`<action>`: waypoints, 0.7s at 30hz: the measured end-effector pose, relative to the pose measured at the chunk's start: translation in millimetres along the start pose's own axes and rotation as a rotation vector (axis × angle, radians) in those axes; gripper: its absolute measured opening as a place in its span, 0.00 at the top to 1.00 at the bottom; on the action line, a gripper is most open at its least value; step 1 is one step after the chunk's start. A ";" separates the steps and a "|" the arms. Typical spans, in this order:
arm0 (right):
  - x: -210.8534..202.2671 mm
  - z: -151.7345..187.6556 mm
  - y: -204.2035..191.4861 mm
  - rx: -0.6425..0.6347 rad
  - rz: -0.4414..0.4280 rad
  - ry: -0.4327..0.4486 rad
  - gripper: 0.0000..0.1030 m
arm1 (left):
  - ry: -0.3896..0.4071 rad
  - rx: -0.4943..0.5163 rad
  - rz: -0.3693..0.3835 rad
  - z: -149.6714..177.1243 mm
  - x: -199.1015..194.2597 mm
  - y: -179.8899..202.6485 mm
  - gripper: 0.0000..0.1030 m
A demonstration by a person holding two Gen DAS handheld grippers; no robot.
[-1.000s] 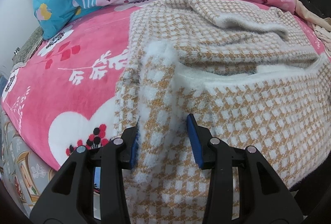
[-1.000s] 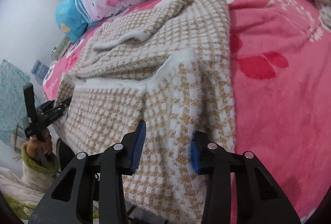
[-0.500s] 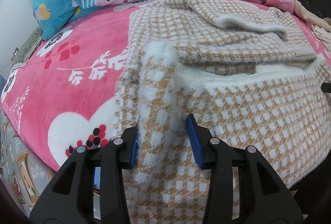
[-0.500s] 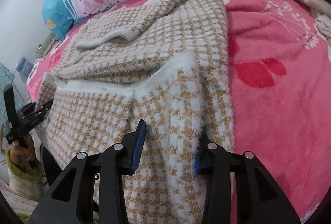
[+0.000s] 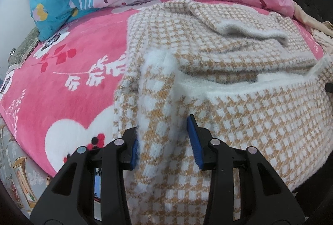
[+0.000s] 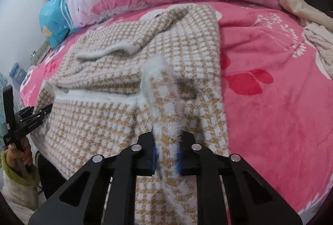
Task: Fold large clothes
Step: 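Close both tools on the fuzzy side edge of the coat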
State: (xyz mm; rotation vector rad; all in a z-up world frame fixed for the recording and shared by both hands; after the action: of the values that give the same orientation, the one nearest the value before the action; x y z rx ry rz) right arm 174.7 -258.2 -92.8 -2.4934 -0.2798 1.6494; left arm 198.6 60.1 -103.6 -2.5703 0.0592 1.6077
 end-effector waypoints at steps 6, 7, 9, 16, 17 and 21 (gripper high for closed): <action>-25.6 4.4 -4.4 -0.010 0.045 0.082 0.89 | 0.054 0.009 -0.022 -3.0 -13.4 5.2 0.85; -31.1 4.9 -6.4 -0.015 0.050 0.098 0.89 | 0.065 0.010 -0.025 -2.9 -17.9 6.3 0.87; -38.3 6.0 -8.9 -0.022 0.060 0.120 0.89 | 0.096 0.011 -0.032 -3.1 -28.3 7.7 0.88; -59.0 12.7 -18.6 -0.045 0.098 0.179 0.90 | 0.191 0.000 -0.048 2.9 -69.3 8.3 0.89; -62.4 14.0 -19.5 -0.048 0.104 0.187 0.90 | 0.204 0.000 -0.049 4.0 -74.7 7.6 0.89; -72.5 17.5 -22.1 -0.045 0.116 0.213 0.90 | 0.256 -0.002 -0.041 9.7 -96.1 8.3 0.89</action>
State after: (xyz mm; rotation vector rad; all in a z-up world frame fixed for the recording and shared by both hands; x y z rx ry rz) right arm 129.2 -253.1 -29.9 -2.7384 -0.1522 1.4125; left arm 147.0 50.5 -22.1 -2.7431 0.0255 1.2577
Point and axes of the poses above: each gripper's, at about its wrist camera, not at the fingertips, and x roughly the way its jaws point, y to its right, z to its underside, the point moved 8 cm from there along x, roughly the way its jaws point, and after that the axes turned 7 degrees about -y, right-handed, at the moved point
